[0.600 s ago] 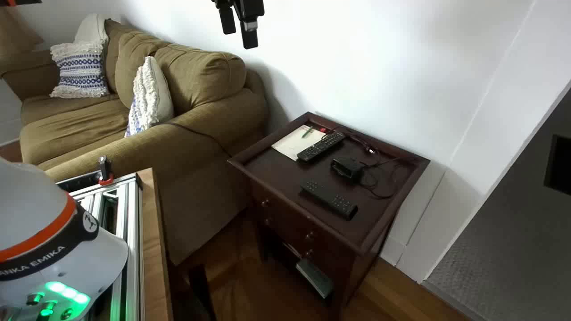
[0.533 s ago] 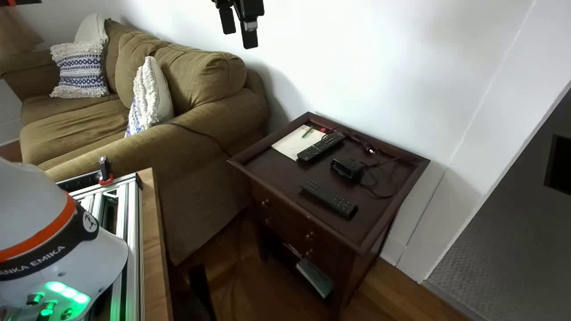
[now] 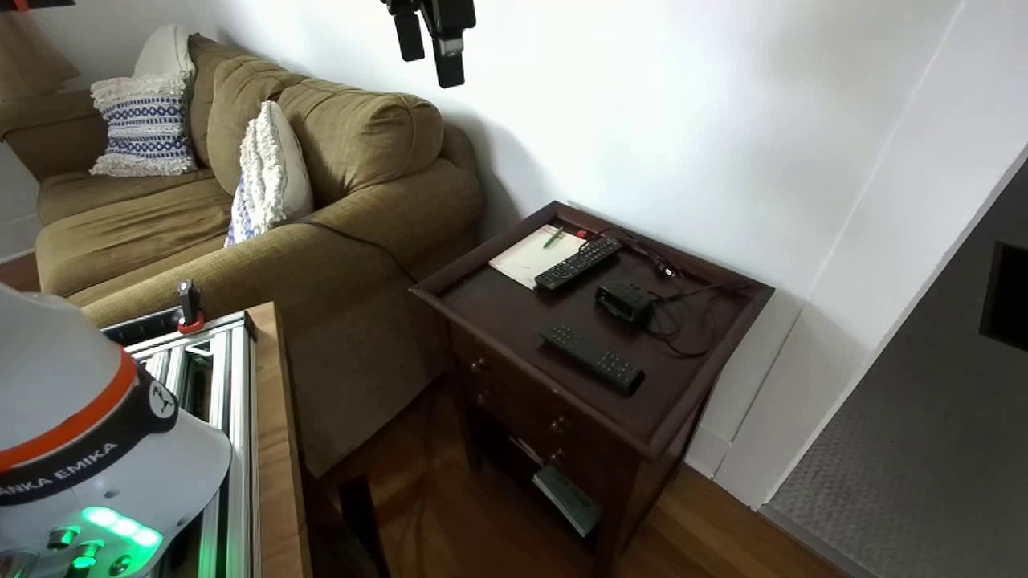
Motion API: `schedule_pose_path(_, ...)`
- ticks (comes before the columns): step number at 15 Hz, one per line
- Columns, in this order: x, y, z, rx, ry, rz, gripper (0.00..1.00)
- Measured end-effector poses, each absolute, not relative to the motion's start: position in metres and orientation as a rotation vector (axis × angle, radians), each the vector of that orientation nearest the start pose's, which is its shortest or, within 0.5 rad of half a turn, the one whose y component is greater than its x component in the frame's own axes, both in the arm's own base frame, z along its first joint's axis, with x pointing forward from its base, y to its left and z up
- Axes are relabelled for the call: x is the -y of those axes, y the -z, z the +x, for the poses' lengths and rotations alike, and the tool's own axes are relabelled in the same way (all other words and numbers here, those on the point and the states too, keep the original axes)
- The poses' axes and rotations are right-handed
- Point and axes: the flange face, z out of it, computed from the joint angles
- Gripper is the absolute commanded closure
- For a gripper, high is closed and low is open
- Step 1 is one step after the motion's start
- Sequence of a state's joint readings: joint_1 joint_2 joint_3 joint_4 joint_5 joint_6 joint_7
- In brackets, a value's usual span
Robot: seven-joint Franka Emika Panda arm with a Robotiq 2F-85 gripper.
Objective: Move the small, pink object forward
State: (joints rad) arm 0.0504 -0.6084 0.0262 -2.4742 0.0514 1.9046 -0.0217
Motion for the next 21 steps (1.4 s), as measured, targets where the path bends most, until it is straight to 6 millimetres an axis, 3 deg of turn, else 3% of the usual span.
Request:
schedule_pose_path(5, -0.033, -0.503, 0.37, 0.118, 0.062, -3.104, 0.0)
schedule_pose_path(8, -0.046, -0.503, 0.385, 0.158, 0.124, -3.11, 0.0)
schedule_pose_path(12, -0.11, -0.487, 0.429, 0.35, 0.189, -3.099, 0.0)
schedule_pose_path(16, -0.177, -0.452, 0.476, 0.483, 0.168, -3.07, 0.0)
schedule_pose_path(21, -0.216, -0.401, 0.536, 0.501, 0.161, -3.056, 0.0)
